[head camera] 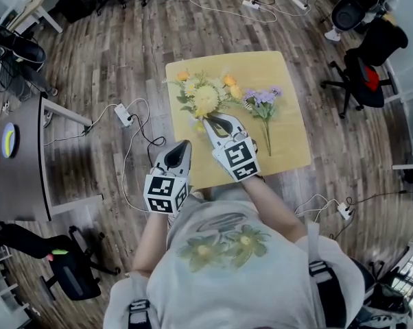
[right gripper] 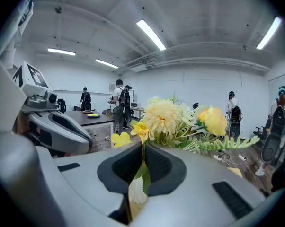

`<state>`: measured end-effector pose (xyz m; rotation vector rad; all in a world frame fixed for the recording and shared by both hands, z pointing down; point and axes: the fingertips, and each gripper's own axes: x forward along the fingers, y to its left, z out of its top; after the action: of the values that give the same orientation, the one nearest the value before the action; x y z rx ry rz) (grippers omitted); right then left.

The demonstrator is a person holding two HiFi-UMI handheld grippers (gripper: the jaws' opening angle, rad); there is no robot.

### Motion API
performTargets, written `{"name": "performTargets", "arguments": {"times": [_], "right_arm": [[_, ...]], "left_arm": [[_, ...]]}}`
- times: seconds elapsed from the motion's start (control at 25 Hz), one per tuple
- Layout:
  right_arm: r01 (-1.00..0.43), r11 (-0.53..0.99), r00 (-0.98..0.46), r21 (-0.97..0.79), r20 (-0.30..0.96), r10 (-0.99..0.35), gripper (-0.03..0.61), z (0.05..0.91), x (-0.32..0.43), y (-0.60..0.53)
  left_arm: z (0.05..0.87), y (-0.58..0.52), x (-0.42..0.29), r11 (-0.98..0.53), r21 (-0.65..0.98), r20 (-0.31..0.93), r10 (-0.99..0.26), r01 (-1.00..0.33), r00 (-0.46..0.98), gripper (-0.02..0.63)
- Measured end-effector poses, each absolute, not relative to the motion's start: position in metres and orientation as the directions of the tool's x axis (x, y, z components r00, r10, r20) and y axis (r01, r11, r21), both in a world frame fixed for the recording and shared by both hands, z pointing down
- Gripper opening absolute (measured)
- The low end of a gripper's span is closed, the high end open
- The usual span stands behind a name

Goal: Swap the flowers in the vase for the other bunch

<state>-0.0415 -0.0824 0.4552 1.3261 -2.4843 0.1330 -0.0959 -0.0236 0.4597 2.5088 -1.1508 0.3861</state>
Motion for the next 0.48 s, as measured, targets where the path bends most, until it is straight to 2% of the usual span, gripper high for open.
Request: {"name": "performTargets", "arguments": {"times": [0.48], "right_arm": [[-0.792,0.567,-0.521,0.228,0.233,-0.821,0.049,0.404,-0.034,-0.101]], "left_arm": [[0.456,-0.03,-0.095,-0.6,0.205,0.387,-0.676,-0.773,0.627,0.018]]}}
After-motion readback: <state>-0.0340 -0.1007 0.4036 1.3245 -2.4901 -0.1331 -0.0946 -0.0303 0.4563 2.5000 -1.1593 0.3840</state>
